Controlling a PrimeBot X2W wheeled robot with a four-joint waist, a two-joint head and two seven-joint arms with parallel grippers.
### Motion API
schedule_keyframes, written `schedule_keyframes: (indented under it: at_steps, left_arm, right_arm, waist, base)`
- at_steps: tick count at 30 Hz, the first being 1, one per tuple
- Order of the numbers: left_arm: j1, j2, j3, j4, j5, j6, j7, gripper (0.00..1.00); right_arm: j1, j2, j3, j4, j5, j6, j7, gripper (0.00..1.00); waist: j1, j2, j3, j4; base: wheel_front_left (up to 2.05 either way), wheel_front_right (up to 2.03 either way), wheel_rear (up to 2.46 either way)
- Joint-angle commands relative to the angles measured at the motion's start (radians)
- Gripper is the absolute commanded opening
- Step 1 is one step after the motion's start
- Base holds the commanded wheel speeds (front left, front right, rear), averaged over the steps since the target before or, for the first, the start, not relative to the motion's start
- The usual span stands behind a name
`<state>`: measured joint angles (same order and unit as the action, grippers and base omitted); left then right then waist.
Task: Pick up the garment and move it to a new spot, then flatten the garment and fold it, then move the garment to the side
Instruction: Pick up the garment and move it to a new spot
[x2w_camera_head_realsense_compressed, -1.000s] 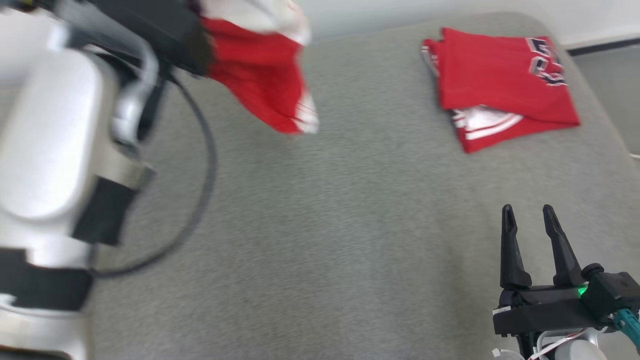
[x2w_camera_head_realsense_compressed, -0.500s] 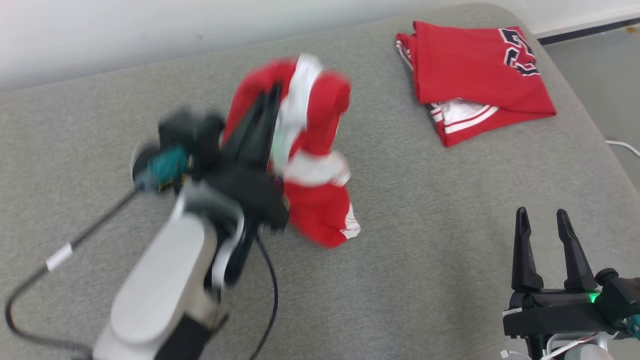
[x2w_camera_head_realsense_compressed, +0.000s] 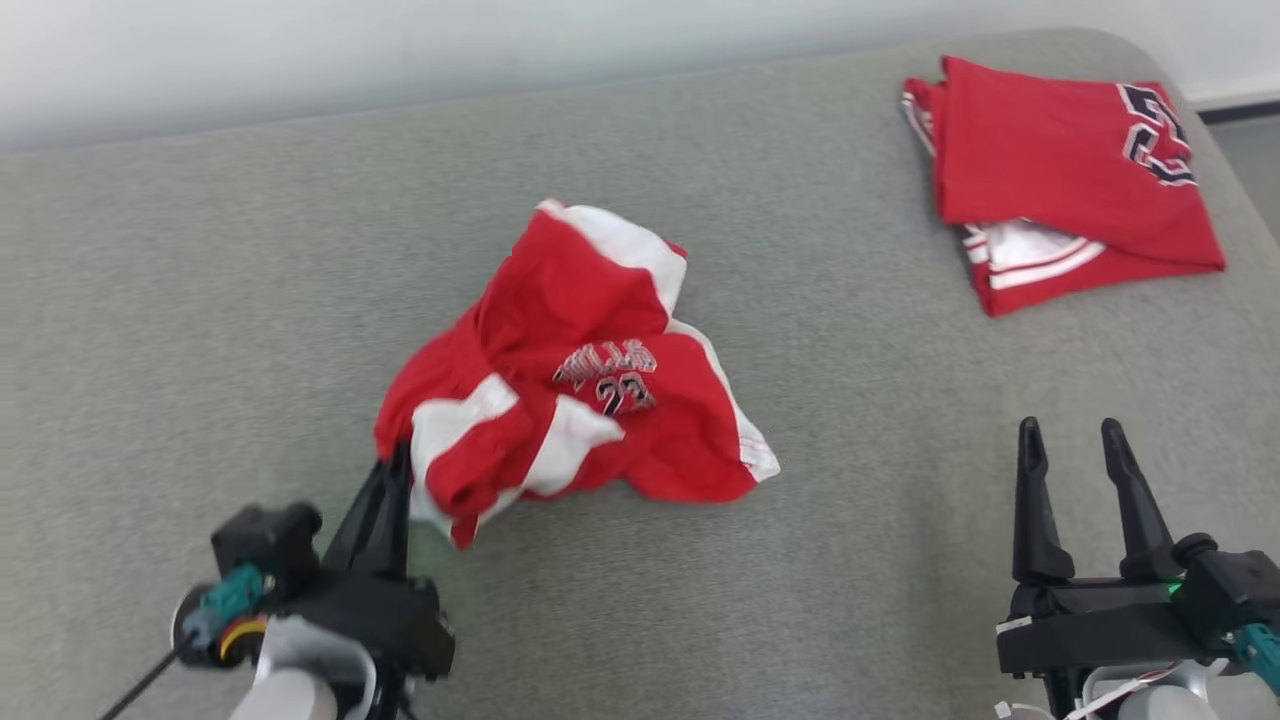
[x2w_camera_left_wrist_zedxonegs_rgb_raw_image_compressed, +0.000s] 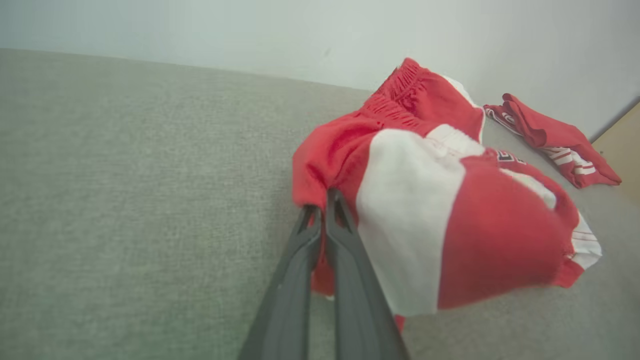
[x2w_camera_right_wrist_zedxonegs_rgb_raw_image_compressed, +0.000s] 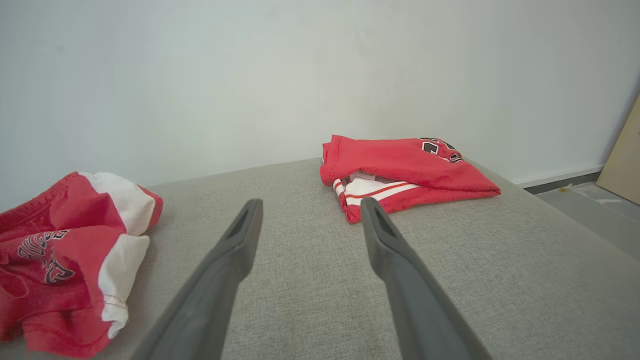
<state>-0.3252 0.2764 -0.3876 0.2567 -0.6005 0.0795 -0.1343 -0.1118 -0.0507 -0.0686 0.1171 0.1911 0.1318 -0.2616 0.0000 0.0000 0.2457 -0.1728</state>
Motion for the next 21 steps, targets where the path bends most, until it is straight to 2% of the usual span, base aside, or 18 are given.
schedule_keyframes:
  at_steps: [1, 2, 3, 4, 10, 21]
  left_arm:
    - [0.021, 0.003, 0.005, 0.005, -0.006, 0.002, -0.011, 0.0]
    - [0.033, 0.005, 0.009, 0.009, -0.01, 0.003, -0.017, 0.0]
    - [0.041, 0.007, 0.008, 0.01, -0.006, 0.004, -0.028, 0.33]
    - [0.048, 0.006, 0.009, 0.01, -0.006, 0.003, -0.039, 1.0]
    - [0.079, 0.007, 0.017, -0.008, 0.016, -0.005, -0.099, 1.0]
    - [0.158, 0.066, 0.083, -0.089, 0.095, 0.009, -0.131, 1.0]
  right_arm:
    - [0.0, 0.0, 0.003, 0.003, -0.007, -0.003, -0.004, 1.0]
    - [-0.001, 0.0, 0.008, 0.004, -0.011, -0.003, -0.004, 1.0]
    - [-0.002, 0.0, 0.007, 0.006, -0.012, -0.003, -0.004, 1.0]
    - [-0.001, 0.0, 0.009, 0.007, -0.015, -0.003, -0.004, 1.0]
    - [0.018, 0.0, 0.013, 0.015, -0.03, -0.003, -0.004, 1.0]
    - [0.06, 0.0, 0.01, 0.015, -0.046, -0.003, 0.002, 1.0]
  waist:
    - [0.0, 0.0, -0.017, 0.029]
    - [0.0, 0.0, -0.021, 0.036]
    - [0.0, 0.0, -0.028, 0.043]
    - [0.0, 0.0, -0.035, 0.049]
    - [0.0, 0.0, -0.086, 0.087]
    - [0.0, 0.0, -0.178, 0.12]
  base:
    - [0.0, 0.0, 0.0]
    - [0.0, 0.0, 0.0]
    - [0.0, 0.0, 0.0]
    - [0.0, 0.0, 0.0]
    - [0.0, 0.0, 0.0]
    - [0.0, 0.0, 0.0]
